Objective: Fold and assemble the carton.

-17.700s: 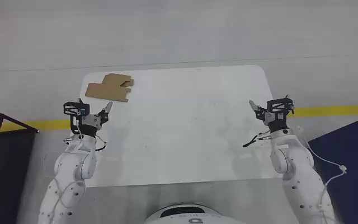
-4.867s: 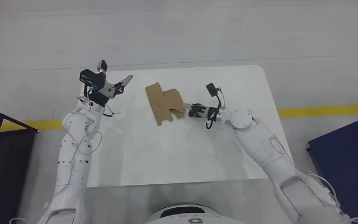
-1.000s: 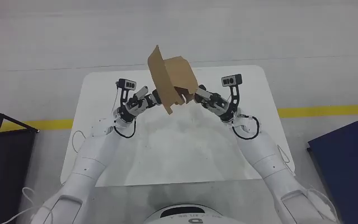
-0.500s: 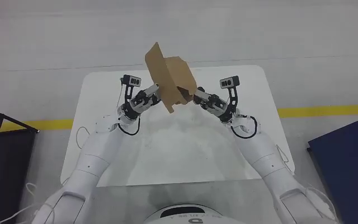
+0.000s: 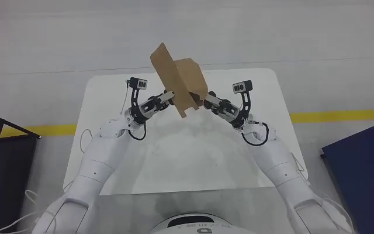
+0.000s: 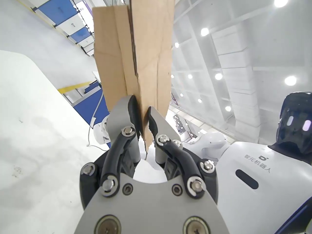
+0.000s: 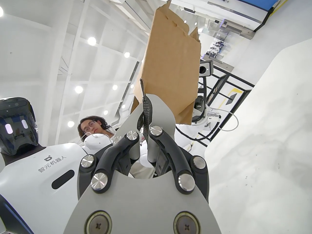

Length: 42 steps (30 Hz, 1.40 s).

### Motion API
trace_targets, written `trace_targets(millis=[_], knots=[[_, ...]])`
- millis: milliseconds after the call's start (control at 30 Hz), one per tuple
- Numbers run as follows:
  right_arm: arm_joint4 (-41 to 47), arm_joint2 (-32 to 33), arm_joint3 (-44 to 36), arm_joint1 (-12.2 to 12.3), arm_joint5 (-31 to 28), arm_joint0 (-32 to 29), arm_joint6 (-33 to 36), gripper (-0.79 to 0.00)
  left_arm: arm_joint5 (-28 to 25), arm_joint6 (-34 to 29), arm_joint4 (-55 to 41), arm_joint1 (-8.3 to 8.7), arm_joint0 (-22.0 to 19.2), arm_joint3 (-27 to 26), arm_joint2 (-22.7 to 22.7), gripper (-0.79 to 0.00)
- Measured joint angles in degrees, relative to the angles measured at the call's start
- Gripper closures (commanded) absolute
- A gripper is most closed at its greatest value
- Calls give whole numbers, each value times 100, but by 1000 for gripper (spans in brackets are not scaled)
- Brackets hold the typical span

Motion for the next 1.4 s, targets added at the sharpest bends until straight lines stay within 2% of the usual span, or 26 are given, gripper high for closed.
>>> trace_targets(millis=[67,100,133,167,633,900,1033,1100,1133,1167,1233,1300,1400], knots=[[-111,41,-49,14,-10,-37,-51,0,-5,5,-28,12,8,-15,10,0],[-152,57,-69,20,-12,-52,-74,-105,-5,5,-42,18,13,-27,12,0],[-194,72,-90,25,-10,-65,-94,-483,-4,5,-54,24,18,-38,15,0],[-247,88,-119,32,-1,-79,-116,-785,3,-2,-72,33,25,-57,18,0],[-151,136,-396,55,143,-178,-92,-785,40,-40,-161,136,82,-262,91,0],[-91,181,-280,61,153,-114,-25,-785,-48,47,371,263,61,-289,69,0],[-46,165,-190,72,370,-56,176,-776,-52,52,451,356,61,-335,14,0],[19,163,-121,80,495,-14,340,-708,-20,19,491,401,71,-389,8,0],[49,165,-76,83,551,12,411,-622,0,-2,484,423,81,-423,6,0],[88,161,-13,84,611,49,490,-591,24,-26,459,454,97,-462,-1,0],[138,136,76,79,672,105,603,-453,59,-60,436,499,113,-502,-9,0],[202,100,172,68,701,166,718,-403,82,-83,457,547,119,-520,-5,0],[236,58,277,55,705,242,839,-369,85,-87,564,608,116,-526,42,0]])
